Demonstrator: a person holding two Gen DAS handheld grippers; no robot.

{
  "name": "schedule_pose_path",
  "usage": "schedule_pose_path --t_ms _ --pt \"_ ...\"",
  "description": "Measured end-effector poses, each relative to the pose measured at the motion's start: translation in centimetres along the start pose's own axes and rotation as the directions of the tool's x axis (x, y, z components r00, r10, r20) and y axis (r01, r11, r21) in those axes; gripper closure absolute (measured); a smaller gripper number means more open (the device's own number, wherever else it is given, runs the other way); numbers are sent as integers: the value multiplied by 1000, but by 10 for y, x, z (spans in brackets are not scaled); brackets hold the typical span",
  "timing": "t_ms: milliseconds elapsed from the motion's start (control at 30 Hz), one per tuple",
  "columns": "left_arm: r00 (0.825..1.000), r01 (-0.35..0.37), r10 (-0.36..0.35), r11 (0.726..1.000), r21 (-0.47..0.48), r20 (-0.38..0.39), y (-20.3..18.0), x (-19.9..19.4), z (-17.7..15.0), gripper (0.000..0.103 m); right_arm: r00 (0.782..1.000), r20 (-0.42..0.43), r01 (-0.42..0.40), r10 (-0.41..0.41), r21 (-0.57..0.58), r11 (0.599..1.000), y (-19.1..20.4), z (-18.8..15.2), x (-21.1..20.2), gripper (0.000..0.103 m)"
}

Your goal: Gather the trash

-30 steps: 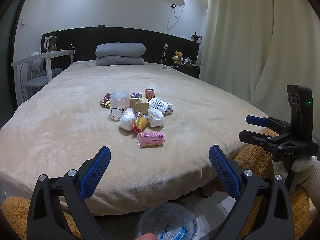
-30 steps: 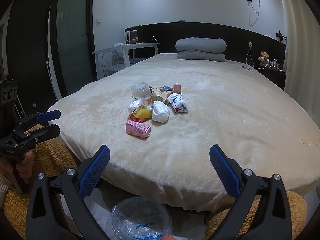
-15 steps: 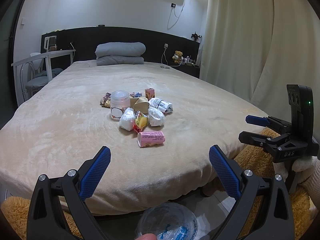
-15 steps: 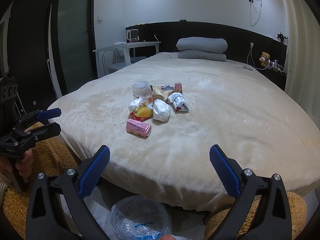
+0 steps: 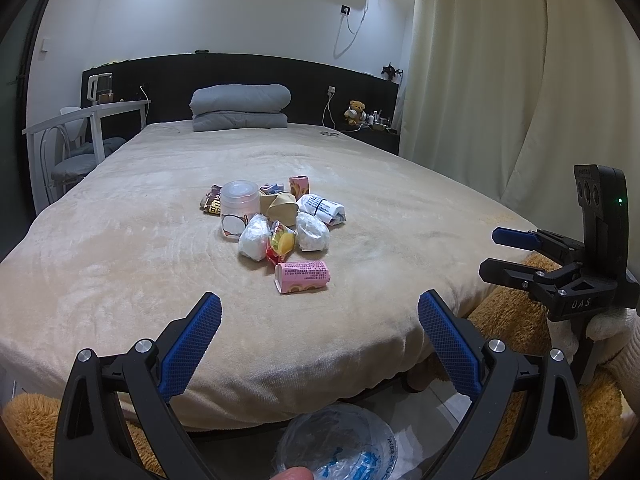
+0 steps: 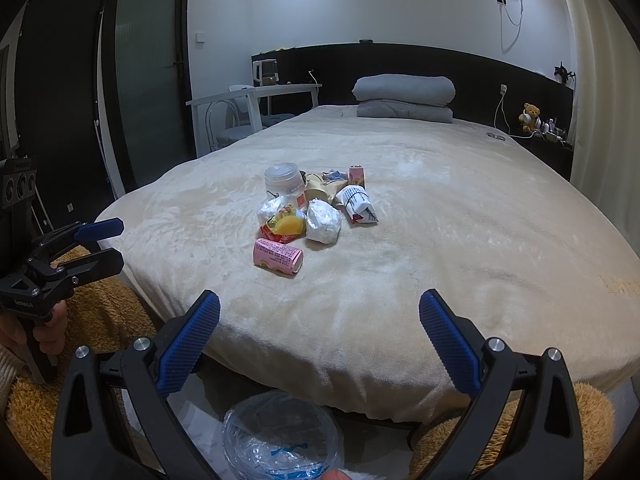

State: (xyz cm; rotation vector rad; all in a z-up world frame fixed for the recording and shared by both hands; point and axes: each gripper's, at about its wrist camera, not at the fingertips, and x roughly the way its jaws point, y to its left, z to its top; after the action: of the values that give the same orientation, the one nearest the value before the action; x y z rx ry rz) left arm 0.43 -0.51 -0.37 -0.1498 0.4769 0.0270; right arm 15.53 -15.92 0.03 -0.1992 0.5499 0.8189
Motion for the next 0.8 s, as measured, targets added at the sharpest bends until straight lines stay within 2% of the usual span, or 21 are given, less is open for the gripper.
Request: schedule_pose_path --t_ms 367,800 --pt "999 8 -8 1000 -14 -40 2 -2 -7 6 1000 -12 -25 26 38 999 -5 -7 3 4" --pt "995 17 -21 999 -46 -98 2 16 -3 6 996 -51 -71 79 130 989 -26 9 10 4"
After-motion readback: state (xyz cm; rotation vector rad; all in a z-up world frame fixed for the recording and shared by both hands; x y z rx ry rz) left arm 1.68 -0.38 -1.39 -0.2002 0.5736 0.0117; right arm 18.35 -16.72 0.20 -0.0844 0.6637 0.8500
